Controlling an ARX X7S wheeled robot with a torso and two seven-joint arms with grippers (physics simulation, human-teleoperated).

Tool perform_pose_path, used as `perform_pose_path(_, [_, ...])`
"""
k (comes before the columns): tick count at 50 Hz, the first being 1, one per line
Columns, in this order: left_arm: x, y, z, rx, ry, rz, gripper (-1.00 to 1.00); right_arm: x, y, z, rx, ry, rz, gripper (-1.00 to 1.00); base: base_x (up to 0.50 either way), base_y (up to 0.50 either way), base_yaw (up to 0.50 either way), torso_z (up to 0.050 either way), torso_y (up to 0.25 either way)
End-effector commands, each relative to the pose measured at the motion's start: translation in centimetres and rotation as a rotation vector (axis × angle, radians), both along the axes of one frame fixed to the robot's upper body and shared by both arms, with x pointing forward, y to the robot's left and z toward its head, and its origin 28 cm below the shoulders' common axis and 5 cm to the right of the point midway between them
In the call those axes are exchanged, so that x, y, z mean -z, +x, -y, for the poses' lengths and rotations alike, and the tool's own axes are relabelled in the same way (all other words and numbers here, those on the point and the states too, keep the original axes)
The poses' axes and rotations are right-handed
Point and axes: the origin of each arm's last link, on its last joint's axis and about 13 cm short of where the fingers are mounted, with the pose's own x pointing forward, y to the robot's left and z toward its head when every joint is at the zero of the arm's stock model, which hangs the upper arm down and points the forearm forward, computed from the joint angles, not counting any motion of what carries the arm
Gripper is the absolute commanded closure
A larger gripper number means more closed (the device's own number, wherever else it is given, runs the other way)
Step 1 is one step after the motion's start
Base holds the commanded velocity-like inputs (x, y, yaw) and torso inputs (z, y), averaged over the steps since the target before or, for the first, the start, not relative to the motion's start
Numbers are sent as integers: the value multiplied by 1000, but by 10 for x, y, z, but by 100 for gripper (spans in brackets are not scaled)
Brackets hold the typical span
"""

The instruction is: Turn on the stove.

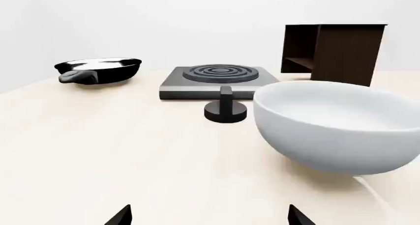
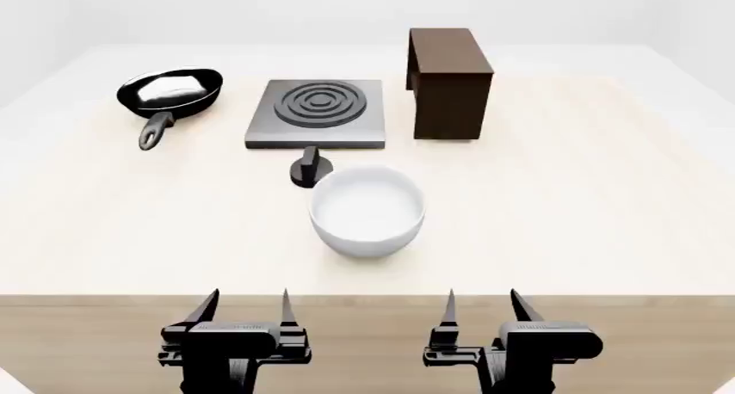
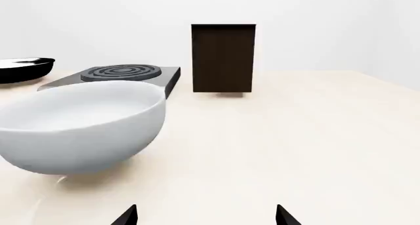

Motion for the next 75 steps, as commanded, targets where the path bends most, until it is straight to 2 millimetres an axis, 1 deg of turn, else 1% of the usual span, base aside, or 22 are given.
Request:
perform_pose_path(1, [-1, -1, 0, 0, 0, 0, -100, -1, -1, 0, 0, 0, 0, -100, 0, 0, 0, 0, 0])
perform_pose_path(10, [1, 0, 0, 0, 1, 0, -100, -1, -1, -1, -3, -3, 6, -100, 0, 4, 0, 0, 0])
perform_pose_path(15, [-1, 0, 0, 0, 0, 2, -100, -1, -1, -1, -4, -7, 10, -100, 0, 313, 0, 0, 0])
perform_pose_path(75, [-1, -2, 0, 7, 1, 6, -100, -1, -3, -2, -24, -13, 22, -100, 0, 500, 0, 0, 0])
